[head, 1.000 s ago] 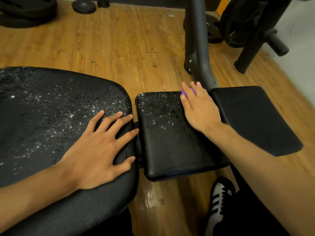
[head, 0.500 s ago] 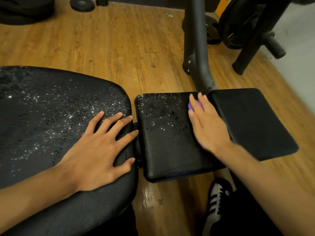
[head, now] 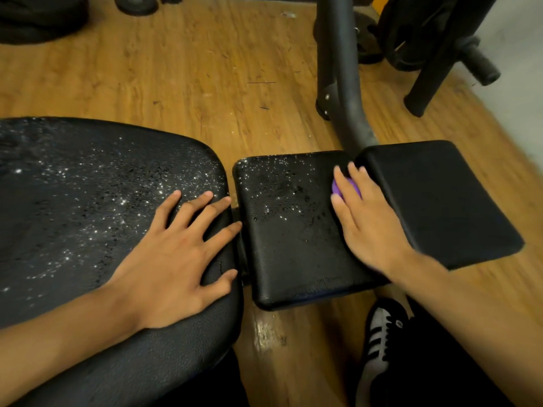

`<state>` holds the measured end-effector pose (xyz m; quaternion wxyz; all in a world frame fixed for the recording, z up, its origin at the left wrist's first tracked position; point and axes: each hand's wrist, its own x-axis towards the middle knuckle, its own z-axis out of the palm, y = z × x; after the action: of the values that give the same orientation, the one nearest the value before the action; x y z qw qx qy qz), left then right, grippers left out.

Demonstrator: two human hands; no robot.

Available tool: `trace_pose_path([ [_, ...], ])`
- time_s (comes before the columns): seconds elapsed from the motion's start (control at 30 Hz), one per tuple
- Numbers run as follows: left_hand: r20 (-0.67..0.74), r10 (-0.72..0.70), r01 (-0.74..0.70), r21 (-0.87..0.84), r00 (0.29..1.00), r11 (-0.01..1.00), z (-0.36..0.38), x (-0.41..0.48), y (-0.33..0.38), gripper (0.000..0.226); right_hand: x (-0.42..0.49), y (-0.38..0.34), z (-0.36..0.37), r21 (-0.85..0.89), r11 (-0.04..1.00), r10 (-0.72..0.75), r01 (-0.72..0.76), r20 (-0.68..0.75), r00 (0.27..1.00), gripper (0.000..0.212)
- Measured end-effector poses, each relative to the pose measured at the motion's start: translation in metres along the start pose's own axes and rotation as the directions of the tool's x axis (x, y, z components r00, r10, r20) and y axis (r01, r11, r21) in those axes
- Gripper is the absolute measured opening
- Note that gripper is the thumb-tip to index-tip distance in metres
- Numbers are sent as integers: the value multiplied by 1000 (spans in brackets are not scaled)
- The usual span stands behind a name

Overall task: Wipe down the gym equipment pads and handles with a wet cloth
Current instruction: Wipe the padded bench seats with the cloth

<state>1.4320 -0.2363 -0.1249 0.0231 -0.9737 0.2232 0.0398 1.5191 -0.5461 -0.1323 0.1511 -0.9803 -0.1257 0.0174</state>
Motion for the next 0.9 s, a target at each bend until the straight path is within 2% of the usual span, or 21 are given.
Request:
trace_pose_path([
  [0.17,1,-13,13,3,1000,1000,1,0,0,72,101,-3,1,58,998,40,-38,-25,999,52],
  [0.3,16,-13,13,0,1000,1000,0,-1,1,72,40,-4,-1,104,992,77,-77,4,997,53],
  [0.43,3,-11,11,-14,1000,1000,0,-1,1,73,-54,-16,-2,-102,993,64,-62,10,998,60],
  [0.53,-16,-14,14,-25,1000,1000,0,0,1,72,-29,-22,2,-100,995,2,-6,-32,999,63],
  [0.63,-22,-14,13,-24,1000,1000,2,1,0,73,51,-23,9,-114,991,-70,67,-25,997,59],
  [0.73,-22,-17,16,-17,1000,1000,4,1,0,73,118,-29,14,-65,998,2,-3,-15,1000,53],
  [0.8,-17,-14,14,-16,1000,1000,4,1,0,73,118,-30,20,-91,996,11,-12,-19,1000,60],
  [0.9,-9,-9,8,-18,1000,1000,3,1,-1,72,49,-30,22,-131,991,-22,15,-48,999,66],
])
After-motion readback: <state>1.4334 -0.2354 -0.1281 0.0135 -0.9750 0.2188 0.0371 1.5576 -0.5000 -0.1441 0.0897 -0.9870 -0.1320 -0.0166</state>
